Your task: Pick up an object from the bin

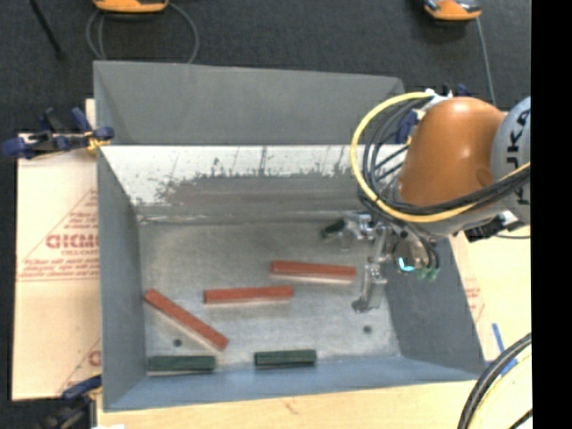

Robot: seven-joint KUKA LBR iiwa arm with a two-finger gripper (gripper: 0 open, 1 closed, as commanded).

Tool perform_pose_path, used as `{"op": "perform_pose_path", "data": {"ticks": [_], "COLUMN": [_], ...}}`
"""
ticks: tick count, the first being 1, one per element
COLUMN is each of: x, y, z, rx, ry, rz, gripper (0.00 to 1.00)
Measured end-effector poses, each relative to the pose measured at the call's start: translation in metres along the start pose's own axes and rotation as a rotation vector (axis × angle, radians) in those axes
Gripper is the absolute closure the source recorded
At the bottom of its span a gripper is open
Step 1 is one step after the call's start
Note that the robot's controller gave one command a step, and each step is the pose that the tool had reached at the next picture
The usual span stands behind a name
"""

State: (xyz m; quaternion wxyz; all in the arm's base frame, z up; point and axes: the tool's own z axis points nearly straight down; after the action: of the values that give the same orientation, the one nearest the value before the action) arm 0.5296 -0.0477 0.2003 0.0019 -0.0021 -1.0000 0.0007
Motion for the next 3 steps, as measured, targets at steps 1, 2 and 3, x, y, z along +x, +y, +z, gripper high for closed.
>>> {"op": "perform_pose_path", "data": {"ticks": [1,2,3], "x": [-0.025,-0.029,-0.054], "y": [0.093,0.11,0.116], "z": [0.132,0.097,0.089], "rx": [-0.001,0.001,-0.003], "ry": [-0.006,-0.011,-0.011], "rz": [-0.206,-0.229,-0.122], "gripper": [0.0,0.0,0.0]}}
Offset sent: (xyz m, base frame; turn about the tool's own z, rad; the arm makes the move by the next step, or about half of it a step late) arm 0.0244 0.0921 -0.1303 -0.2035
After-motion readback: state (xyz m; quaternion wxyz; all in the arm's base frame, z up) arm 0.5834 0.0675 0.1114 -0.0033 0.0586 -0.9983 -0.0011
